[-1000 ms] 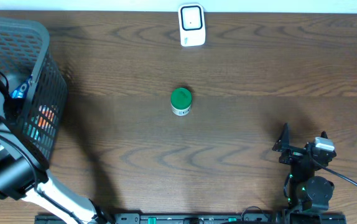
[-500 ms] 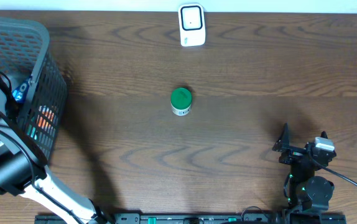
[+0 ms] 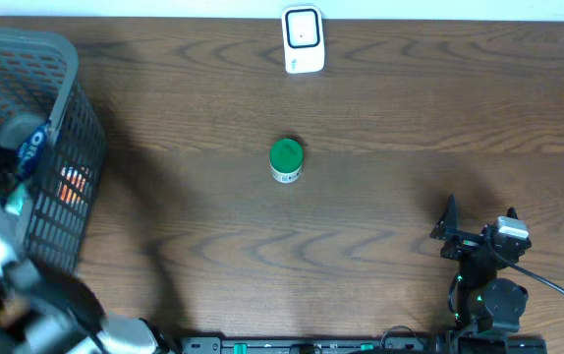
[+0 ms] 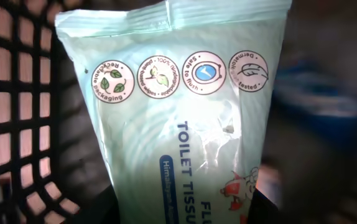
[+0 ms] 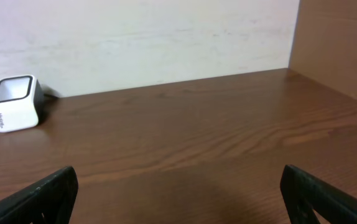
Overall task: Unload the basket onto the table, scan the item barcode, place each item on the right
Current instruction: 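Carry the tissue pack past the scanner and place it left of container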
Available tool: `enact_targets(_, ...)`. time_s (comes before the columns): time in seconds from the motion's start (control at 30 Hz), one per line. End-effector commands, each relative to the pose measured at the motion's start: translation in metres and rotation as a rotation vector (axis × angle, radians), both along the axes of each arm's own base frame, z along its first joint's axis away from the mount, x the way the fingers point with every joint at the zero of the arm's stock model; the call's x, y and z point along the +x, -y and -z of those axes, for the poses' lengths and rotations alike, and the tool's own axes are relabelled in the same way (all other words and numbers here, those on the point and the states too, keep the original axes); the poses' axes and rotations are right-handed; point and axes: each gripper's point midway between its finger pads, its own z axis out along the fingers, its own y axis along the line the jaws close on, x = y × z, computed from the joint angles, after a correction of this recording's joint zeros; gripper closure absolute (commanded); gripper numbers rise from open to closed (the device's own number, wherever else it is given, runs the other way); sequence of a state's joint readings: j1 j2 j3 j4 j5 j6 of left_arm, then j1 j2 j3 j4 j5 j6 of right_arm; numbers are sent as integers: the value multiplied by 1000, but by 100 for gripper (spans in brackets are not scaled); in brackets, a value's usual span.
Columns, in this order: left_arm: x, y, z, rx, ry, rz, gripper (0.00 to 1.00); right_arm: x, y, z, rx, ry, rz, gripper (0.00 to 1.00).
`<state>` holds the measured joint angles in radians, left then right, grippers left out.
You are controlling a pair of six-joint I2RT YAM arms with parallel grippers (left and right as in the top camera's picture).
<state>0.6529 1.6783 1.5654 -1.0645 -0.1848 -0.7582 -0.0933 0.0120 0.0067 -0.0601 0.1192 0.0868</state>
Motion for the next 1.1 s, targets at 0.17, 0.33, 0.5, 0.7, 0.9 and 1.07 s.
enact_targets(0.17,12,132,-170,-7,637,369,53,0,1,0,6,2,2,1)
enact_targets(0.33,13,241,-201,1,709,733,53,0,1,0,5,1,2,1)
enact_targets(0.5,20,298,-169,48,549,926,53,0,1,0,6,2,2,1)
enact_targets(0.7,40,347,-74,19,214,1013,52,0,1,0,5,1,2,1)
enact_targets(0.9,81,365,19,16,-19,1003,52,0,1,0,6,2,2,1)
enact_targets(1.07,101,374,92,4,-155,999,52,0,1,0,6,2,2,1)
